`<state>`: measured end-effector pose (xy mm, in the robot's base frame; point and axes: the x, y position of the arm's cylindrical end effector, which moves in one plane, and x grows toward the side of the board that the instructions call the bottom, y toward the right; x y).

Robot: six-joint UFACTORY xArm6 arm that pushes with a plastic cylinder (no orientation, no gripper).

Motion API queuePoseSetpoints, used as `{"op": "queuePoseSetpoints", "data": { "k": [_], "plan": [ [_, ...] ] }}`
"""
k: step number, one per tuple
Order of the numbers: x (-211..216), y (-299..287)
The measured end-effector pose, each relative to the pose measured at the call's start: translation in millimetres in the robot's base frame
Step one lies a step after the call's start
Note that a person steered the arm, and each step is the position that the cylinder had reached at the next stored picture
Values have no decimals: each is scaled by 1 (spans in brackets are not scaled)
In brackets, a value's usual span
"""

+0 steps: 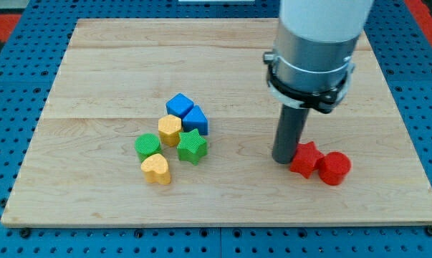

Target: Point your arm at the green circle

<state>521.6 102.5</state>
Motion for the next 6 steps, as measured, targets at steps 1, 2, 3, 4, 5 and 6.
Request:
{"op": "queuePoseSetpoints", "data": {
  "k": [1,2,3,4,5,6],
  "plan": [
    [0,5],
    [18,-81],
    [65,-185],
    [33,-255],
    [-3,-234],
    [6,-223]
  ]
}}
